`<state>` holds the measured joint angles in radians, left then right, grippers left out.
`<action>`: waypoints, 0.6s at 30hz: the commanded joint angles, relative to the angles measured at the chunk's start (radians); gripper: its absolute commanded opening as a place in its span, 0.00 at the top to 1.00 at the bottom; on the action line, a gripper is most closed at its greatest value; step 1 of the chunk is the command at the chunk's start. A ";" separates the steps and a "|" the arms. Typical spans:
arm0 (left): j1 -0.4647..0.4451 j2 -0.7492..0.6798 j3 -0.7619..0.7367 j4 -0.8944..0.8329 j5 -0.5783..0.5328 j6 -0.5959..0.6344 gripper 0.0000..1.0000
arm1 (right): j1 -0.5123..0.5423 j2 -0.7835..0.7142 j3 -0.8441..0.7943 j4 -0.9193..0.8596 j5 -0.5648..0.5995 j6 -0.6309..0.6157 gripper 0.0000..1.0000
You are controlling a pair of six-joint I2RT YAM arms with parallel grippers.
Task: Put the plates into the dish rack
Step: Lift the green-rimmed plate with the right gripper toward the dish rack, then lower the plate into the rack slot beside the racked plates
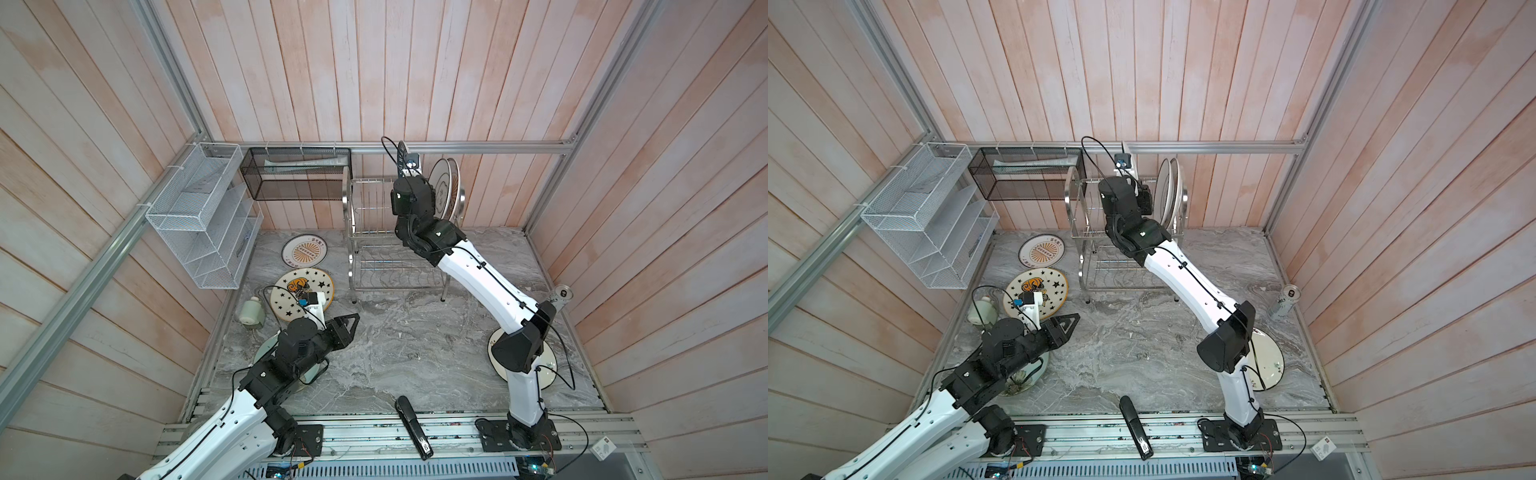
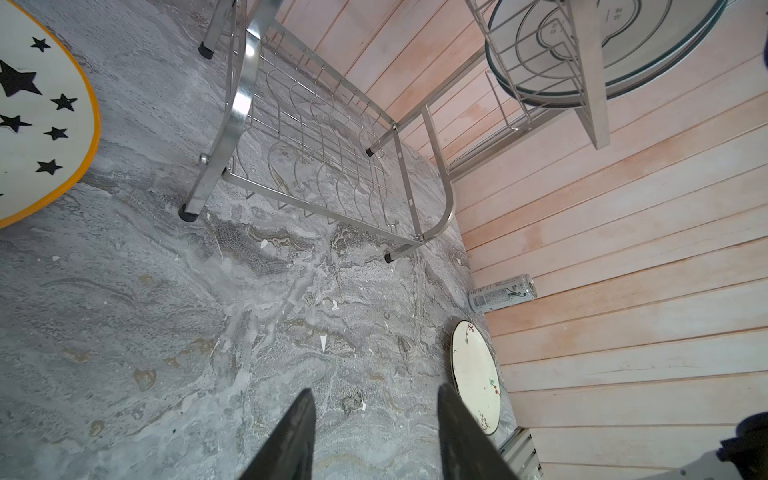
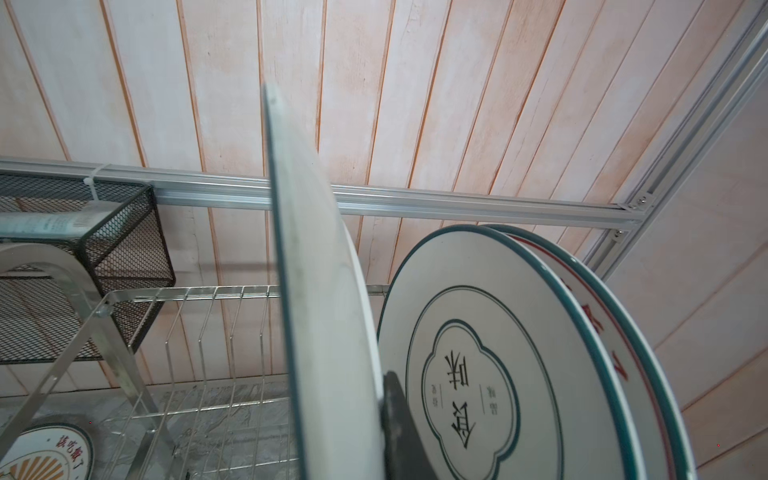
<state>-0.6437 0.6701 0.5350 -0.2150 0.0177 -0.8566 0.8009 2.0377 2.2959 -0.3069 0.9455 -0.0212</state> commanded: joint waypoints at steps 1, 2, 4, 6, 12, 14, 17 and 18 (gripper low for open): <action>-0.003 -0.009 0.003 -0.015 -0.018 0.019 0.51 | 0.003 0.005 0.056 0.004 0.090 -0.029 1.00; -0.004 -0.009 0.002 -0.015 -0.018 0.019 0.51 | 0.003 0.007 0.060 0.002 0.095 -0.033 1.00; -0.004 -0.009 -0.001 -0.013 -0.018 0.019 0.51 | 0.003 0.012 0.066 0.004 0.103 -0.045 1.00; -0.003 -0.009 -0.006 -0.010 -0.018 0.019 0.51 | 0.001 0.018 0.076 0.005 0.122 -0.055 1.00; -0.003 -0.007 -0.010 0.000 -0.019 0.020 0.51 | -0.005 0.038 0.100 -0.016 0.155 -0.063 1.00; -0.003 -0.005 -0.011 0.002 -0.018 0.021 0.51 | -0.008 0.043 0.100 -0.031 0.157 -0.051 1.00; -0.003 -0.002 -0.014 0.003 -0.019 0.022 0.51 | -0.015 0.048 0.100 -0.058 0.155 -0.025 1.00; -0.003 -0.004 -0.014 0.004 -0.019 0.023 0.51 | -0.017 0.049 0.100 -0.068 0.153 -0.015 1.00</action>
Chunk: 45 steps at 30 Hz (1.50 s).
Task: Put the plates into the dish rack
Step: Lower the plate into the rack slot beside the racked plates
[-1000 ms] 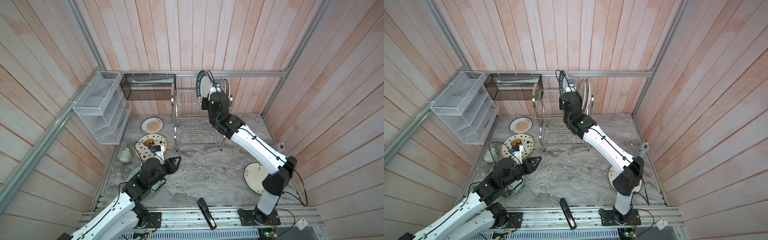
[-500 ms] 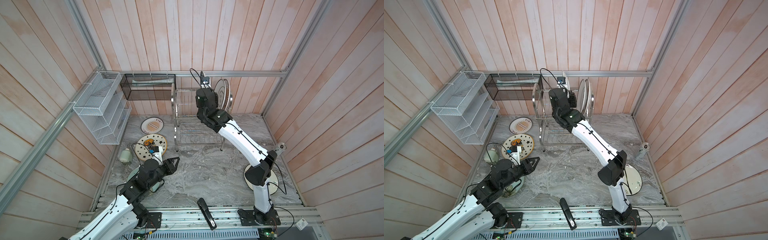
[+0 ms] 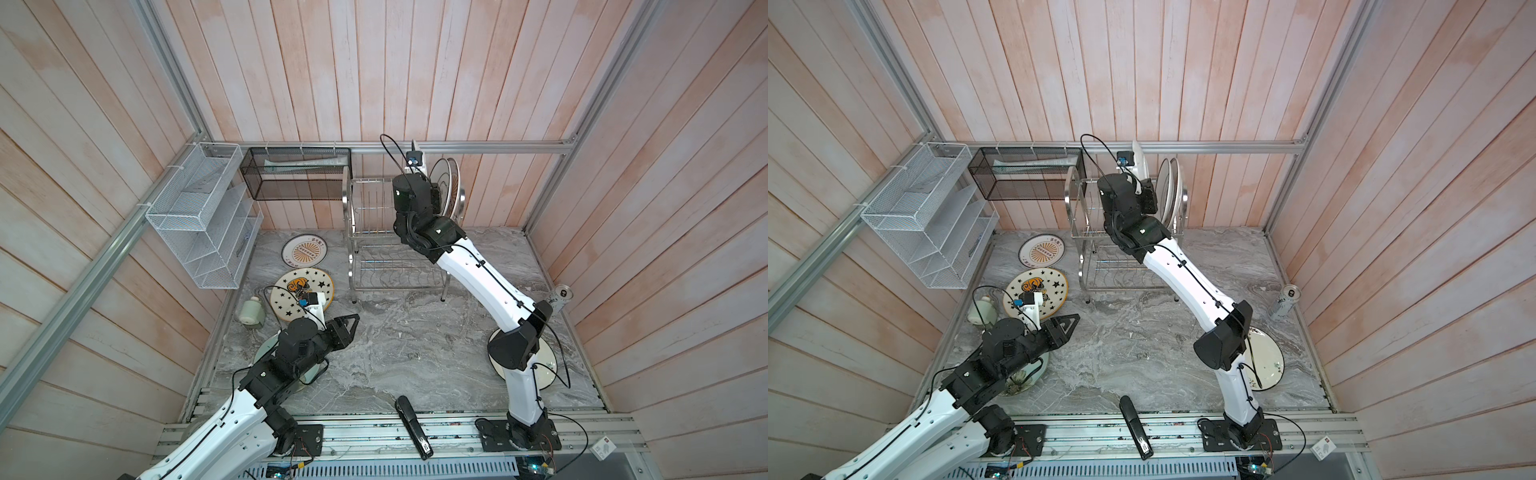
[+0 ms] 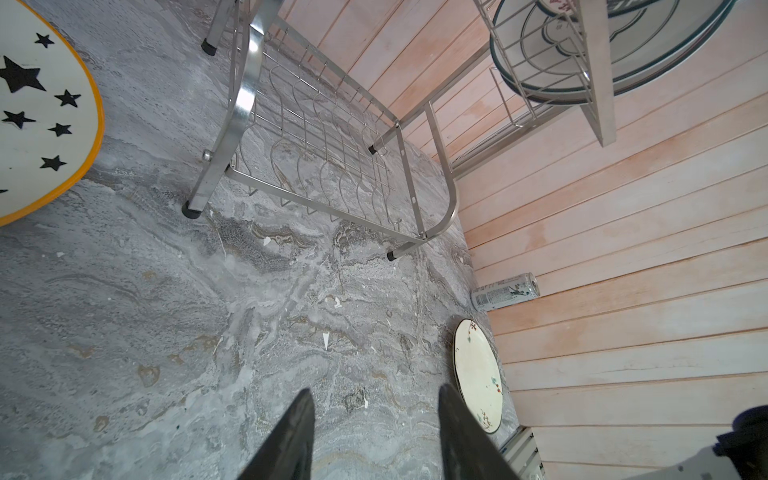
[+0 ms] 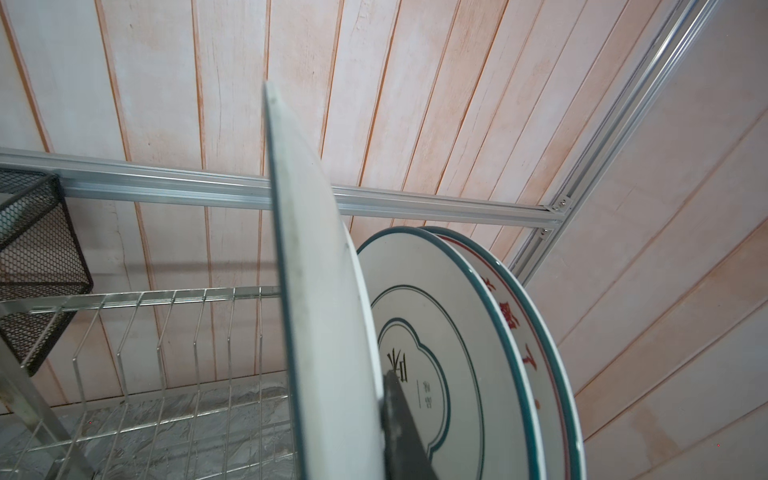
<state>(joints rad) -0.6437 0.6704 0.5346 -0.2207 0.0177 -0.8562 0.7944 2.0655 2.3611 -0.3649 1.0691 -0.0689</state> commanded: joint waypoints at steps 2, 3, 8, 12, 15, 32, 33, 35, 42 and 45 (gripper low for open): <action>-0.003 -0.006 -0.014 0.008 -0.019 0.024 0.51 | -0.013 0.024 0.037 -0.029 0.028 0.052 1.00; -0.004 -0.006 -0.014 0.007 -0.020 0.025 0.51 | -0.015 0.025 0.035 -0.036 0.025 0.060 1.00; -0.002 -0.007 -0.015 0.000 -0.024 0.028 0.51 | -0.017 0.036 0.033 -0.069 0.016 0.087 1.00; -0.002 -0.009 -0.017 -0.002 -0.026 0.028 0.51 | -0.020 0.034 0.026 -0.098 0.012 0.120 1.00; -0.003 -0.009 -0.020 -0.003 -0.028 0.026 0.51 | -0.023 0.024 0.002 -0.101 0.008 0.133 1.00; -0.004 -0.008 -0.019 0.000 -0.029 0.026 0.50 | -0.050 -0.018 -0.072 -0.172 -0.076 0.226 1.00; -0.004 -0.008 -0.017 0.000 -0.029 0.027 0.50 | -0.053 -0.018 -0.073 -0.177 -0.084 0.229 1.00; -0.004 -0.007 -0.014 -0.001 -0.030 0.029 0.50 | -0.058 -0.022 -0.073 -0.181 -0.095 0.231 0.95; -0.003 -0.005 -0.013 0.003 -0.032 0.031 0.50 | -0.061 -0.032 -0.076 -0.179 -0.110 0.215 0.80; -0.004 -0.001 -0.013 0.009 -0.030 0.031 0.50 | -0.061 -0.034 -0.079 -0.180 -0.120 0.215 0.73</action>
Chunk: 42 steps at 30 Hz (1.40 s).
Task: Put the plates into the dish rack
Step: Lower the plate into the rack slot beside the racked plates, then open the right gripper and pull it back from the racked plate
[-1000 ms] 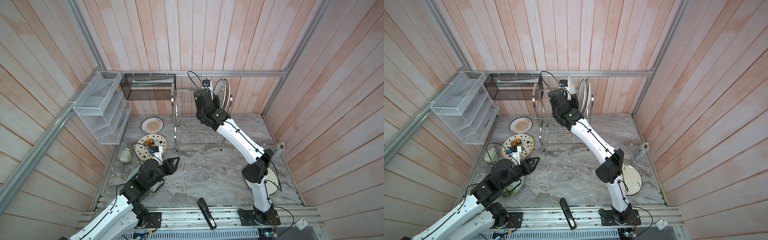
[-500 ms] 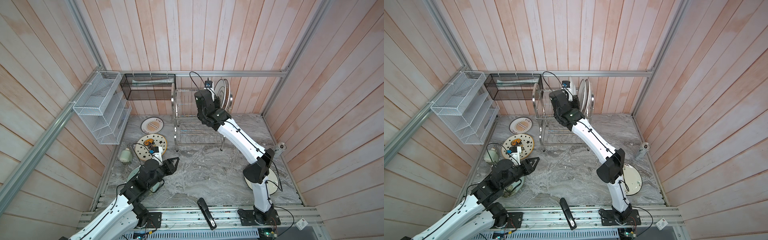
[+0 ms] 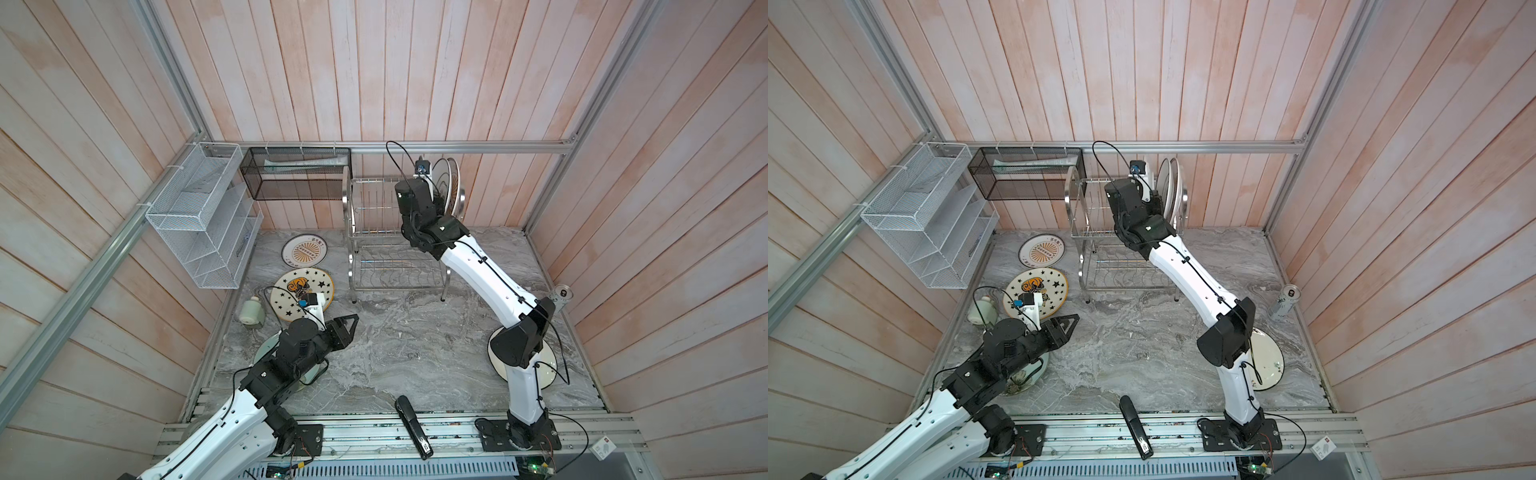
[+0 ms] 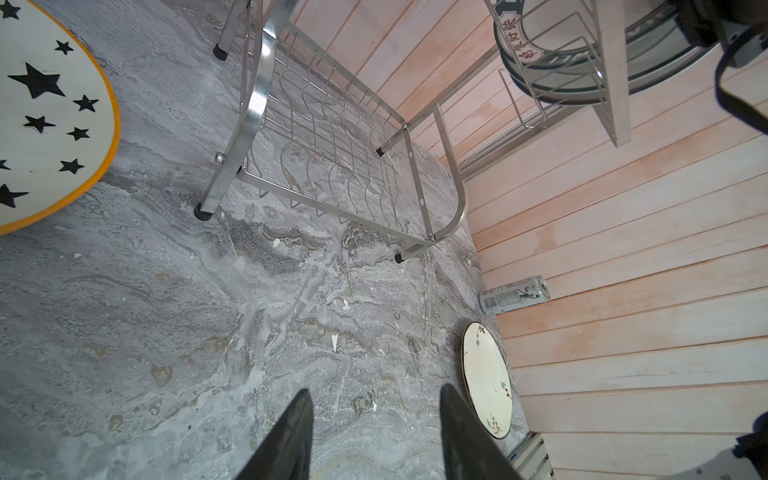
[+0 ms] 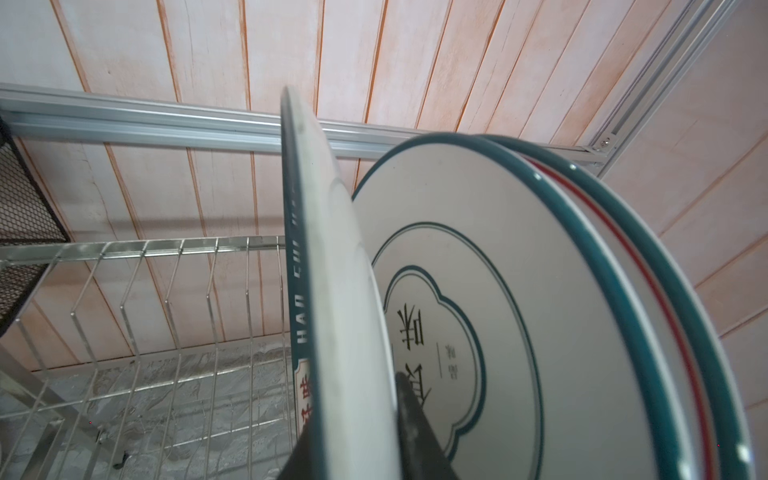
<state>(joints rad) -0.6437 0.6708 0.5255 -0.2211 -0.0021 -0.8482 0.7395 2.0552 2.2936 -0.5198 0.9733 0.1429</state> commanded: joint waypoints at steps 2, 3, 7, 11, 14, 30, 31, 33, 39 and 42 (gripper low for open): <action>-0.004 -0.001 -0.002 0.011 -0.009 0.021 0.50 | -0.006 -0.027 -0.012 -0.026 -0.030 0.003 0.73; -0.003 0.000 -0.003 0.012 -0.009 0.021 0.49 | -0.006 -0.029 -0.012 -0.024 -0.031 0.003 0.72; -0.003 0.003 0.000 0.012 -0.007 0.023 0.49 | -0.006 -0.041 -0.012 -0.014 -0.044 -0.003 0.59; -0.003 0.005 0.001 0.016 -0.008 0.023 0.49 | -0.005 -0.063 -0.011 0.009 -0.074 -0.016 0.51; -0.004 0.011 0.000 0.020 -0.005 0.023 0.49 | -0.003 -0.080 -0.012 0.036 -0.099 -0.028 0.49; -0.004 0.049 0.018 0.045 0.005 0.024 0.49 | 0.011 -0.342 -0.210 0.242 -0.414 -0.112 0.36; -0.003 0.053 0.020 0.045 0.008 0.024 0.49 | 0.007 -0.393 -0.278 0.280 -0.451 -0.122 0.34; -0.003 0.055 0.020 0.046 0.010 0.021 0.49 | -0.007 -0.484 -0.389 0.328 -0.500 -0.122 0.33; -0.003 0.059 0.026 0.058 0.015 0.015 0.49 | -0.148 -0.794 -0.745 0.419 -0.780 -0.042 0.33; -0.005 0.080 0.053 0.045 0.022 0.025 0.49 | -0.205 -0.930 -0.884 0.423 -0.833 -0.023 0.33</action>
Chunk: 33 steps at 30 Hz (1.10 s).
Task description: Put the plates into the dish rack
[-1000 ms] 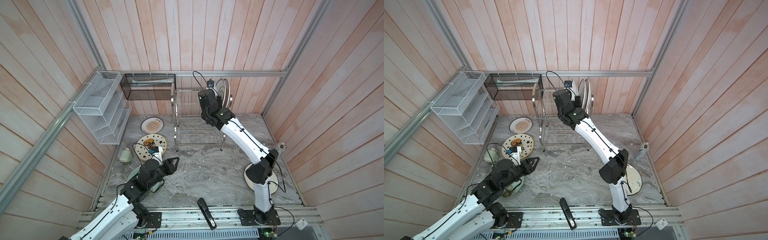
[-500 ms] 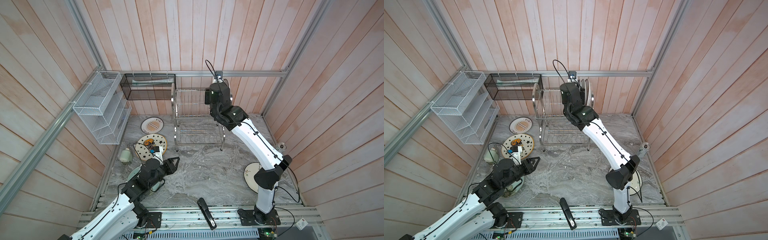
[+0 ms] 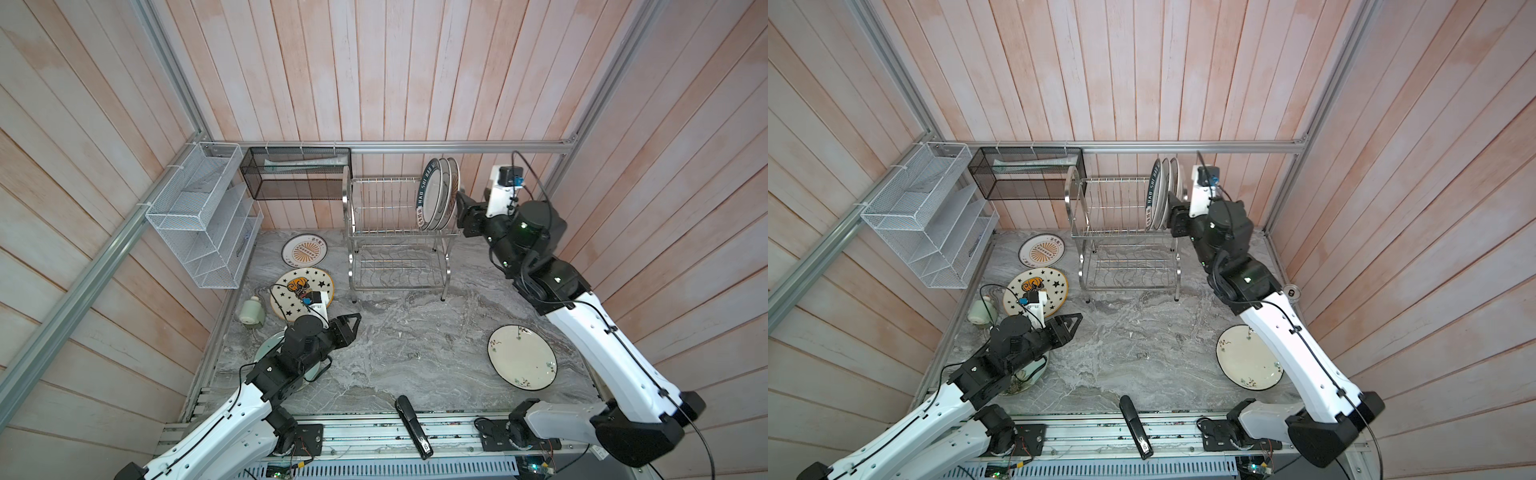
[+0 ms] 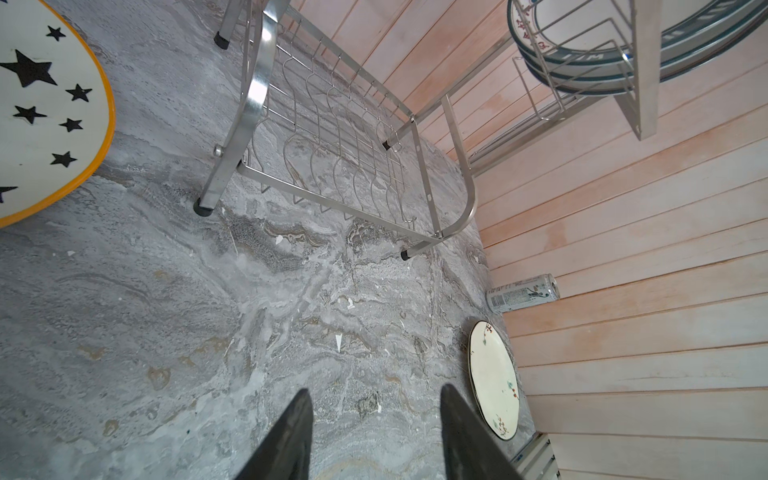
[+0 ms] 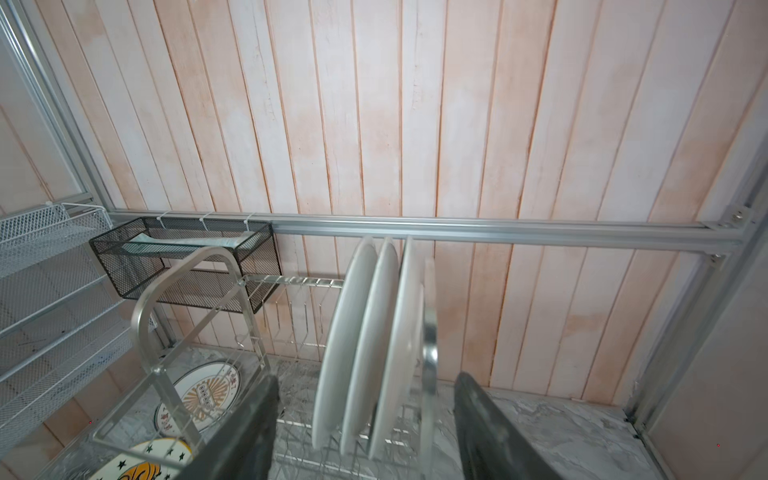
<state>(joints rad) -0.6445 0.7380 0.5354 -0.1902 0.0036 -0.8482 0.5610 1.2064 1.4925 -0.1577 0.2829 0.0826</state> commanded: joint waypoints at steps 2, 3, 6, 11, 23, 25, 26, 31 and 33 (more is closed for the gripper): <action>-0.004 0.028 0.060 0.008 0.016 0.033 0.49 | -0.044 -0.146 -0.154 0.051 -0.143 0.040 0.33; -0.005 0.035 0.067 0.004 0.011 0.038 0.49 | -0.053 -0.170 -0.186 0.038 -0.135 0.043 0.33; -0.005 0.042 0.086 -0.025 -0.039 0.033 0.50 | -0.089 -0.209 -0.273 -0.003 -0.129 0.065 0.33; -0.007 0.007 0.077 -0.036 -0.074 0.022 0.50 | -0.148 -0.258 -0.468 0.002 -0.205 0.112 0.34; -0.007 -0.041 0.063 -0.114 -0.168 -0.018 0.50 | -0.191 -0.217 -0.941 0.400 -0.381 0.203 0.42; -0.007 -0.040 0.066 -0.121 -0.169 -0.021 0.50 | -0.194 -0.185 -0.945 0.413 -0.384 0.194 0.42; -0.007 -0.041 0.066 -0.123 -0.169 -0.023 0.50 | -0.199 -0.170 -0.941 0.415 -0.395 0.188 0.42; -0.006 -0.043 0.060 -0.122 -0.175 -0.033 0.50 | -0.244 -0.107 -0.934 0.457 -0.457 0.184 0.44; -0.007 -0.043 0.060 -0.120 -0.174 -0.034 0.50 | -0.261 -0.086 -0.927 0.469 -0.467 0.180 0.47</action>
<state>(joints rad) -0.6491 0.7048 0.5995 -0.3008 -0.1547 -0.8761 0.3199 1.0996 0.5415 0.2512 -0.1402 0.2642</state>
